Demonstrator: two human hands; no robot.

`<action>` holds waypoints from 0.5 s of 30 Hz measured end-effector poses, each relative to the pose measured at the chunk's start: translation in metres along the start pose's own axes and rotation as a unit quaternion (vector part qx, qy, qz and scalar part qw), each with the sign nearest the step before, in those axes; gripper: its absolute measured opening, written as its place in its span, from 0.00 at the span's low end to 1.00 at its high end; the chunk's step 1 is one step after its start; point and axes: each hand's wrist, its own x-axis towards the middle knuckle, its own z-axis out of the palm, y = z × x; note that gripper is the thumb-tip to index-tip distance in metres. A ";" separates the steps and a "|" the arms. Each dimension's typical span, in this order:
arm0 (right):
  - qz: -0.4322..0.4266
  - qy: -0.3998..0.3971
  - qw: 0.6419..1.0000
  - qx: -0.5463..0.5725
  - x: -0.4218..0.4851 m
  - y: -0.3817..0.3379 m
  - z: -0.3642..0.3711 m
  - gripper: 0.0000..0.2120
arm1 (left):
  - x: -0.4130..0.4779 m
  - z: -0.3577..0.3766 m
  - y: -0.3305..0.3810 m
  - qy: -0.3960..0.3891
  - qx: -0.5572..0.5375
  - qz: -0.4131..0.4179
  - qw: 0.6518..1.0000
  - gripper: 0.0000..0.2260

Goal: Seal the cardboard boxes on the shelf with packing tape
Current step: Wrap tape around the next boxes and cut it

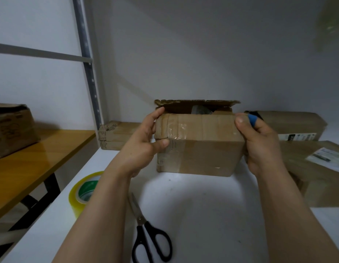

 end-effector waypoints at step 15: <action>0.003 -0.098 0.995 -0.024 -0.006 -0.005 0.003 0.21 | 0.034 0.001 0.000 0.210 0.016 -0.070 0.975 0.46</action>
